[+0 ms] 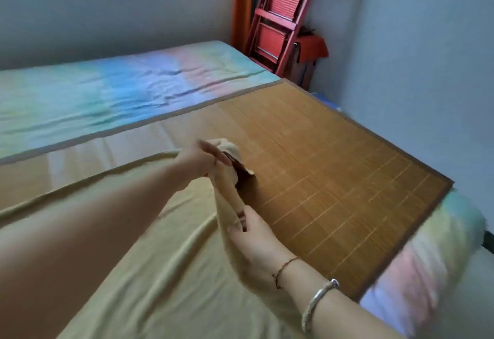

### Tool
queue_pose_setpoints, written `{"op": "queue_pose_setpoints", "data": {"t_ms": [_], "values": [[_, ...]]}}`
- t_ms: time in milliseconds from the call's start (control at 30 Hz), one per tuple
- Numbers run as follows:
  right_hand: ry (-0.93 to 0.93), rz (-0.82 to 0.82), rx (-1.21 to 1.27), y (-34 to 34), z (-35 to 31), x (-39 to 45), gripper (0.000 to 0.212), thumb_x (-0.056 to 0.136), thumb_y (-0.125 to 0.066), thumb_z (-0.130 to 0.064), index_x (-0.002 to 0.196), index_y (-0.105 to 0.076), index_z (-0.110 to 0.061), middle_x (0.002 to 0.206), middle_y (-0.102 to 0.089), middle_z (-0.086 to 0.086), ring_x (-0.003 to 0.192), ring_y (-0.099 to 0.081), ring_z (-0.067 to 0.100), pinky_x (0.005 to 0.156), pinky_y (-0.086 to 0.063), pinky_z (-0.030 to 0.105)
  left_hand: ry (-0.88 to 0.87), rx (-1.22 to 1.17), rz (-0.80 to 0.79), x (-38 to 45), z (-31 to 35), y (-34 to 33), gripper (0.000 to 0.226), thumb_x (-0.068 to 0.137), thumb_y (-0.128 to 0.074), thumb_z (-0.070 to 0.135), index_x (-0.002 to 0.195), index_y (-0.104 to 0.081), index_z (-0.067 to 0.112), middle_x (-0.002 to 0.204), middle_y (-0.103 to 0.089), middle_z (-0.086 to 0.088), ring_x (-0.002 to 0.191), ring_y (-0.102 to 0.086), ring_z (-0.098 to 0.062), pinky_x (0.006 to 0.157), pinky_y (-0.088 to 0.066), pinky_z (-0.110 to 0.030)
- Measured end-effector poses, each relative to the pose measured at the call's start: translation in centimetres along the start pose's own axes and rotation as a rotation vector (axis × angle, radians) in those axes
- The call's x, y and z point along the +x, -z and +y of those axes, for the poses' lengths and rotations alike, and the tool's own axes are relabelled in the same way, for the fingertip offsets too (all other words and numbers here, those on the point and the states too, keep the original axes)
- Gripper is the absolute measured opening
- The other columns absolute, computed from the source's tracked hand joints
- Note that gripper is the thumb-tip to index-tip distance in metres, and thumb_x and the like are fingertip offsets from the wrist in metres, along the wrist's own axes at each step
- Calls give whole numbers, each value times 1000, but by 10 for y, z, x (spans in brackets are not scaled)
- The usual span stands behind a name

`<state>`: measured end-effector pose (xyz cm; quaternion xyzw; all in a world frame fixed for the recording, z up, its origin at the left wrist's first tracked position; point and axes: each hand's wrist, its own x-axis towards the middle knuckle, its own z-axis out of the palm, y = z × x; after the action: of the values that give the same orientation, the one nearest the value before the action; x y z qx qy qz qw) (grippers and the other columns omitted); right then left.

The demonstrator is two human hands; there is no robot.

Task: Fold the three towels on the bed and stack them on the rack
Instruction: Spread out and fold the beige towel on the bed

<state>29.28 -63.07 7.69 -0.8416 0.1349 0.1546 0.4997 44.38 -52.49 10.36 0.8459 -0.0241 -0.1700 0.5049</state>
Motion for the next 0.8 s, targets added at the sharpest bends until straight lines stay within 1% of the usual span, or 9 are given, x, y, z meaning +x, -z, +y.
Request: {"op": "queue_pose_setpoints", "data": {"t_ms": [100, 167, 233, 300, 400, 533, 667, 733, 800], "values": [[86, -2, 0, -83, -84, -30, 28, 84, -44, -48, 108, -53, -36, 101, -62, -5, 100, -59, 16, 94, -49, 40, -20, -60, 79, -78, -19, 118, 38, 80, -43, -12, 99, -73, 3, 89, -65, -11, 81, -60, -19, 69, -55, -29], [134, -41, -10, -141, -138, -51, 24, 94, -44, -34, 113, -55, -25, 99, -60, -4, 97, -55, 14, 89, -45, 30, -51, -132, 67, -133, -35, 193, 34, 78, -48, -9, 100, -72, 4, 85, -63, -9, 77, -59, -19, 56, -50, -22], [181, -124, -16, -209, -187, -75, 22, 95, -44, -23, 109, -58, -13, 99, -62, 3, 92, -57, 17, 80, -46, 29, -47, -202, 84, -184, -69, 266, 35, 76, -53, -9, 105, -67, 6, 83, -60, -10, 74, -57, -19, 52, -48, -20], [206, -185, 20, -273, -221, -99, 20, 92, -46, -16, 103, -61, -10, 90, -64, 5, 84, -58, 17, 74, -47, 29, -25, -213, 120, -223, -106, 324, 42, 78, -53, -12, 112, -62, 10, 90, -60, -12, 78, -57, -20, 63, -52, -28], [249, -301, 69, -376, -259, -132, 15, 89, -48, -10, 95, -61, -16, 80, -61, -1, 74, -58, 12, 60, -45, 13, 11, -185, 236, -281, -171, 407, 57, 75, -53, -12, 127, -56, 12, 109, -61, -18, 87, -59, -24, 77, -53, -41], [263, -464, 61, -499, -284, -172, 22, 86, -45, -5, 97, -60, -17, 82, -61, -1, 78, -58, 13, 67, -46, 21, 100, -173, 373, -353, -259, 487, 60, 74, -55, -10, 131, -54, 9, 110, -57, -9, 90, -56, -18, 70, -47, -26], [285, -612, -6, -607, -281, -200, 33, 87, -44, -7, 116, -56, -16, 96, -63, 6, 90, -60, 21, 86, -50, 36, 205, -180, 470, -410, -355, 536, 62, 81, -47, -16, 139, -46, 6, 136, -48, -8, 121, -50, -21, 86, -42, -24], [290, -669, -38, -647, -274, -209, 37, 87, -44, -8, 122, -51, -20, 95, -63, 7, 84, -60, 19, 82, -51, 34, 281, -141, 477, -435, -399, 550, 67, 78, -45, -17, 141, -44, 8, 142, -42, -7, 127, -44, -19, 94, -40, -24], [279, -727, -79, -684, -263, -218, 40, 89, -43, -9, 124, -48, -27, 92, -63, 3, 75, -59, 14, 68, -51, 23, 363, -109, 464, -458, -440, 561, 72, 76, -43, -18, 142, -42, 10, 148, -38, -7, 132, -39, -18, 102, -38, -25]]}}
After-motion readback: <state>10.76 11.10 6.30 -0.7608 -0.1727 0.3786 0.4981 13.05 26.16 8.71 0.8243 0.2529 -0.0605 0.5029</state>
